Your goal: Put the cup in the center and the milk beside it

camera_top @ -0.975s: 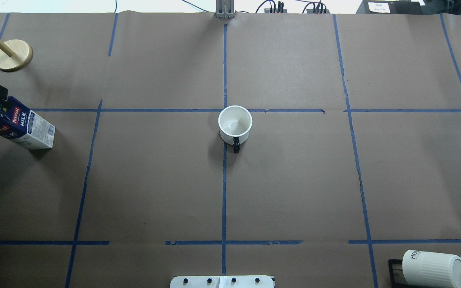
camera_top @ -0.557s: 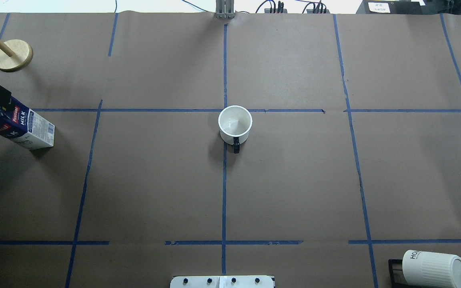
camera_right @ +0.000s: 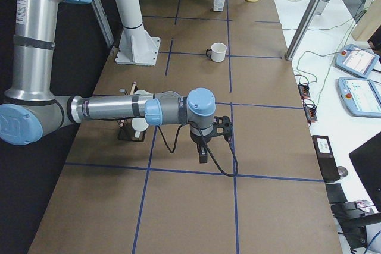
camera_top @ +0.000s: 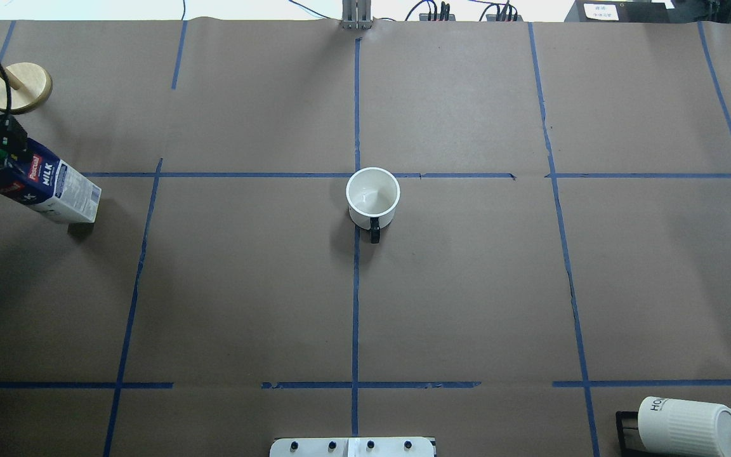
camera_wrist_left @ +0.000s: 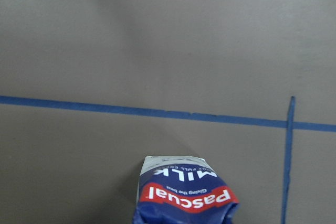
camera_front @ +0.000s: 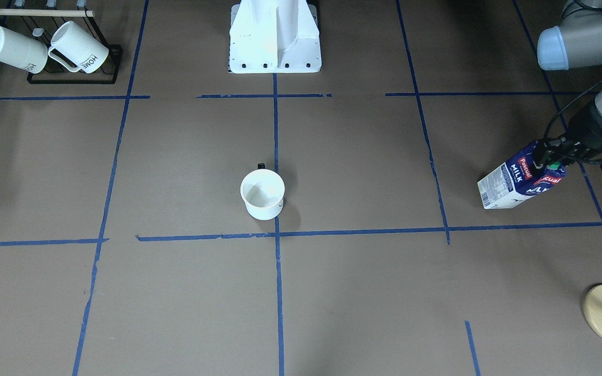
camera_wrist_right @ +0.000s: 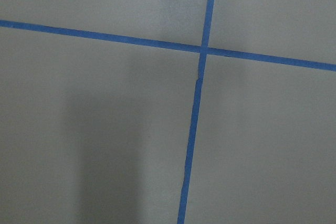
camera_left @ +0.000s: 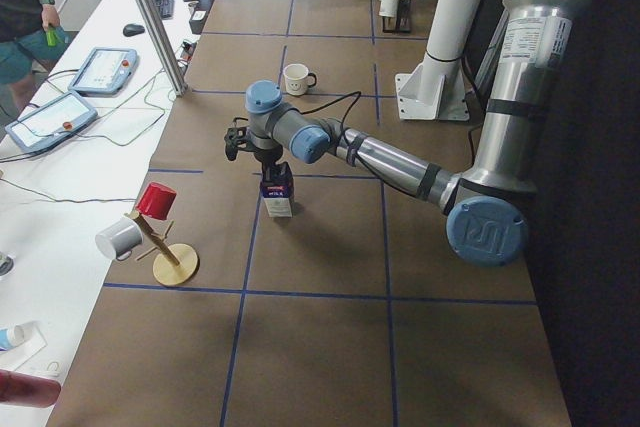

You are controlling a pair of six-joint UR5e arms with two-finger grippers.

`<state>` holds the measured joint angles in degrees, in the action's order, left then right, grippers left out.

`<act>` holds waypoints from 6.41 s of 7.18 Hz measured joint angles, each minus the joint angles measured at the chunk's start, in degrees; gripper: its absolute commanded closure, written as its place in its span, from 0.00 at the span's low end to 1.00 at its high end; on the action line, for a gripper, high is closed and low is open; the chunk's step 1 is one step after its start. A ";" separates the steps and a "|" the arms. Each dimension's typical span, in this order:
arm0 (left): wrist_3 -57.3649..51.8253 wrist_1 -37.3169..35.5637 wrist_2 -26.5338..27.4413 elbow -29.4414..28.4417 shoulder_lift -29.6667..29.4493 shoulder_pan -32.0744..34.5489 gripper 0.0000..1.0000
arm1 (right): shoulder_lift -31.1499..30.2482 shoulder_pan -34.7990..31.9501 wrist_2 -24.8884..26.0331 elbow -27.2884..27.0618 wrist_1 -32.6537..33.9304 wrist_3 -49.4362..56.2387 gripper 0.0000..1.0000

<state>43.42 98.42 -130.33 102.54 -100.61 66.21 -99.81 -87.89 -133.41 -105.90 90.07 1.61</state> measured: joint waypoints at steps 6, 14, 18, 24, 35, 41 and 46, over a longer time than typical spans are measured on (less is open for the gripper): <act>21.54 -14.19 10.55 -8.19 -33.76 -18.97 0.52 | -0.03 0.07 -0.07 0.57 0.01 -0.37 0.00; 25.27 -14.32 17.79 -14.79 -41.39 -26.11 0.00 | -0.03 0.09 -0.35 1.79 0.01 -0.13 0.00; 21.30 -20.91 17.27 -11.13 -43.17 -25.37 0.00 | -0.03 0.09 -0.43 2.04 0.01 -0.15 0.00; -20.56 -32.82 3.91 11.60 -17.76 -5.27 0.00 | -0.42 0.09 -0.46 4.21 0.04 -0.67 0.01; -52.26 -8.81 -3.44 0.02 23.71 17.38 0.00 | -0.56 0.09 -0.45 4.38 0.01 -1.09 0.00; -52.03 -8.22 -2.89 -0.60 24.76 20.08 0.00 | -0.81 0.09 -0.87 4.13 0.01 -1.03 0.00; -51.94 -8.16 -2.90 -0.85 24.65 20.08 0.00 | -1.04 0.09 -1.58 3.46 0.01 -1.06 0.00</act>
<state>-8.53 90.26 -133.23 101.70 -75.96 86.29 -100.85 -87.80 -134.98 -102.45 90.09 0.55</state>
